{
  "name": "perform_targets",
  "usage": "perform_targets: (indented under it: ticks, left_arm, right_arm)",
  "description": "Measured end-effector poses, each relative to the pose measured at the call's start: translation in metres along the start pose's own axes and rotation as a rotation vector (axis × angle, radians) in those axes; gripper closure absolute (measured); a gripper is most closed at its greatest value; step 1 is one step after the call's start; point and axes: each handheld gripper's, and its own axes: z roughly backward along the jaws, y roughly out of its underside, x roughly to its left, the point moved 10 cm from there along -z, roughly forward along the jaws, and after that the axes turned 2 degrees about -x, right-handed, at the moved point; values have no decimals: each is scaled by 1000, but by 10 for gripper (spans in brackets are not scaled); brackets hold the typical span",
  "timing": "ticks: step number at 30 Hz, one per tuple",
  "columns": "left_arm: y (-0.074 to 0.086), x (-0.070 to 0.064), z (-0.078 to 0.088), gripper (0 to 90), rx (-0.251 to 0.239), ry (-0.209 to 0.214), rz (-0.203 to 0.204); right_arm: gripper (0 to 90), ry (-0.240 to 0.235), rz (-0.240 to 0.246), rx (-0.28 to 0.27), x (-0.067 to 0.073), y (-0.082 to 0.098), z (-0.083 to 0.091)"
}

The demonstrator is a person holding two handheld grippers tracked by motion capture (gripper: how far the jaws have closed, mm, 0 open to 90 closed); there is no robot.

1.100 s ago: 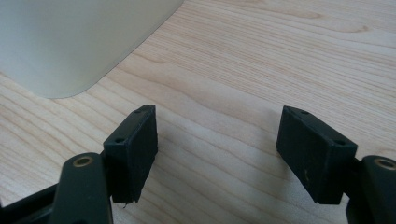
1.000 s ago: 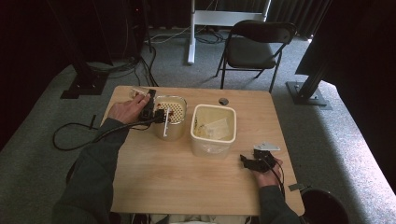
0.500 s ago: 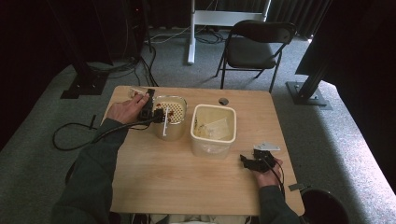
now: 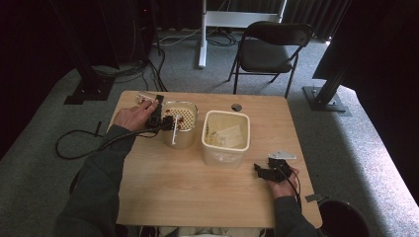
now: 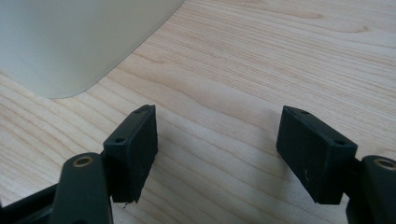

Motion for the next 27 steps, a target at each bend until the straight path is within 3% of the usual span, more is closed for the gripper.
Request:
perform_targets:
  ticks: [2,4,6,9,15,23,25,27]
  left_arm:
    - [-3,-3,2,335,-11,0,-29]
    - [-3,-3,2,335,-5,-3,-25]
    - [-6,-6,1,335,-16,0,-66]
    - [-4,-5,1,335,-8,-3,-50]
    - [-1,-2,3,336,0,-26,-124]
    - [-3,1,3,335,-3,-41,-135]
    - [-2,1,2,333,-5,-24,-79]
    - [-1,5,2,327,-8,-1,14]
  right_arm:
    - [284,0,0,0,0,0,0]
    - [284,0,0,0,0,0,0]
    - [284,0,0,0,0,0,0]
    - [284,0,0,0,0,0,0]
    - [283,0,0,0,0,0,0]
    - [284,0,0,0,0,0,0]
    - [284,0,0,0,0,0,0]
    - [284,0,0,0,0,0,0]
